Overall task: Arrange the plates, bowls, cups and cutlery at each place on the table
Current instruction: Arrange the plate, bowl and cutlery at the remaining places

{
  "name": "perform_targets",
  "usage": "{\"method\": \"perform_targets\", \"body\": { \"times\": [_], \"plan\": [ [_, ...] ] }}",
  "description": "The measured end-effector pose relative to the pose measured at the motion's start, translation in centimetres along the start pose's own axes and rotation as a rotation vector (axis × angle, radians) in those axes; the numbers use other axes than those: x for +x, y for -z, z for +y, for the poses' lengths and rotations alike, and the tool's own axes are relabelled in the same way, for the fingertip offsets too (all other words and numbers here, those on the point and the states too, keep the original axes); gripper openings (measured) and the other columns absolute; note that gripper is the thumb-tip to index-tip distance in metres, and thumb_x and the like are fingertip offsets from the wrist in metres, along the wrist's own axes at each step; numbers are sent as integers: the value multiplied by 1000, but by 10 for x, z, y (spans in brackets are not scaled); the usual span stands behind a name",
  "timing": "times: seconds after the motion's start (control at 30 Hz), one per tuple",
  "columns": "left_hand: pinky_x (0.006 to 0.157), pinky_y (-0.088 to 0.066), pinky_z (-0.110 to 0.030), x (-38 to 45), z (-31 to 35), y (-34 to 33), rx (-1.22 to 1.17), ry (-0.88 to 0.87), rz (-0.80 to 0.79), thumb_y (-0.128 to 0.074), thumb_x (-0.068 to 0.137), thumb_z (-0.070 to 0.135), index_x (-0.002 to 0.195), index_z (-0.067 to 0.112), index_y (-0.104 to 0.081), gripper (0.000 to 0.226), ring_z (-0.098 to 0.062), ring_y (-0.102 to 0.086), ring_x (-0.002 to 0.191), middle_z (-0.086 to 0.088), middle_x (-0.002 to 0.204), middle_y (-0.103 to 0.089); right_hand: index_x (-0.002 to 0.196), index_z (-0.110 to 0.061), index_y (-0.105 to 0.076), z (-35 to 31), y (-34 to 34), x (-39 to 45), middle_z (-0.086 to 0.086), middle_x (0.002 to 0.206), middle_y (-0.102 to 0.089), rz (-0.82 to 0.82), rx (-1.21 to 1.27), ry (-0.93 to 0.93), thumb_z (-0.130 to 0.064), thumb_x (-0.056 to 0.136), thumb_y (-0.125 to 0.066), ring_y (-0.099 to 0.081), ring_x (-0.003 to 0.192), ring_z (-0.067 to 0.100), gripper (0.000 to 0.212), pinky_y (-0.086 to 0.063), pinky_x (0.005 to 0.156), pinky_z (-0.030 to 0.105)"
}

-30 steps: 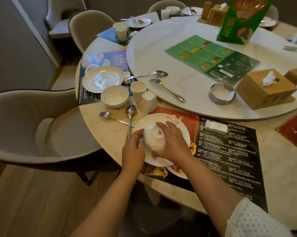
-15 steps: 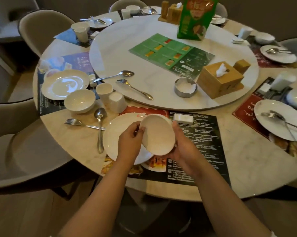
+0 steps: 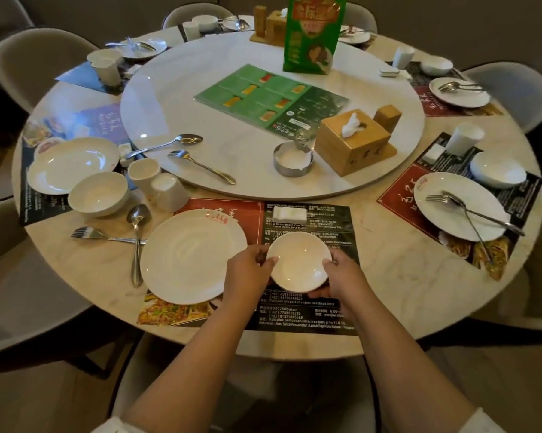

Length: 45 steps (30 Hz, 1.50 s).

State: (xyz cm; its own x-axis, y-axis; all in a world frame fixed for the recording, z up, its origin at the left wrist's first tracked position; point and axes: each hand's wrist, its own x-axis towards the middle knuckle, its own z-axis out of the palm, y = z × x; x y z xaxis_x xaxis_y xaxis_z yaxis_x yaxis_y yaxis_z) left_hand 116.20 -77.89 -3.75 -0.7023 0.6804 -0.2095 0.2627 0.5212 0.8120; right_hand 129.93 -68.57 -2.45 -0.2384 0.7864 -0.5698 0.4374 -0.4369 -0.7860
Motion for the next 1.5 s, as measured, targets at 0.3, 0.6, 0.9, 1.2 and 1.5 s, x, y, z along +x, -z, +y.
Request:
{"method": "perform_targets", "body": {
  "times": [0.3, 0.6, 0.9, 1.2, 1.5],
  "plan": [
    [79, -55, -31, -8, 1, -6, 34, -56, 21, -62, 91, 34, 120, 20, -66, 33, -12, -64, 88, 1, 106, -71, 137, -20, -48, 2, 13, -3, 11, 128, -46, 45, -350, 110, -26, 98, -47, -53, 109, 31, 39, -57, 79, 41],
    [94, -41, -22, -13, -26, 64, -24, 72, 552, -58, 91, 12, 110, 20, -67, 23, -16, -52, 113, 1, 117, -53, 103, -21, -70, -30, -53, -28, -5, 111, -59, 3, -564, 688, -12, 91, -57, -51, 100, 7, 20, -40, 85, 23],
    [102, -37, -31, -16, -54, 104, -154, 341, 605, -54, 93, 10, 132, 16, -54, 39, -23, -43, 130, -4, 143, -38, 108, -12, -71, -64, -117, 3, 10, 119, -61, -170, -890, 608, -12, 96, -49, -59, 104, 25, 25, -43, 84, 27],
    [96, -45, -36, -16, -59, 104, -270, 404, 598, -54, 91, 11, 131, 19, -55, 41, -21, -50, 124, -5, 139, -48, 111, -6, -70, -66, -116, 17, 13, 115, -67, -171, -901, 482, -6, 96, -48, -62, 104, 28, 26, -42, 78, 25],
    [98, -42, -33, -27, -40, 80, -188, 338, 608, -58, 89, 8, 124, 21, -59, 37, -20, -44, 128, -3, 138, -42, 109, -11, -71, -65, -84, 16, 8, 121, -64, -124, -880, 626, -9, 94, -52, -61, 104, 24, 24, -40, 79, 23]
  ]
}}
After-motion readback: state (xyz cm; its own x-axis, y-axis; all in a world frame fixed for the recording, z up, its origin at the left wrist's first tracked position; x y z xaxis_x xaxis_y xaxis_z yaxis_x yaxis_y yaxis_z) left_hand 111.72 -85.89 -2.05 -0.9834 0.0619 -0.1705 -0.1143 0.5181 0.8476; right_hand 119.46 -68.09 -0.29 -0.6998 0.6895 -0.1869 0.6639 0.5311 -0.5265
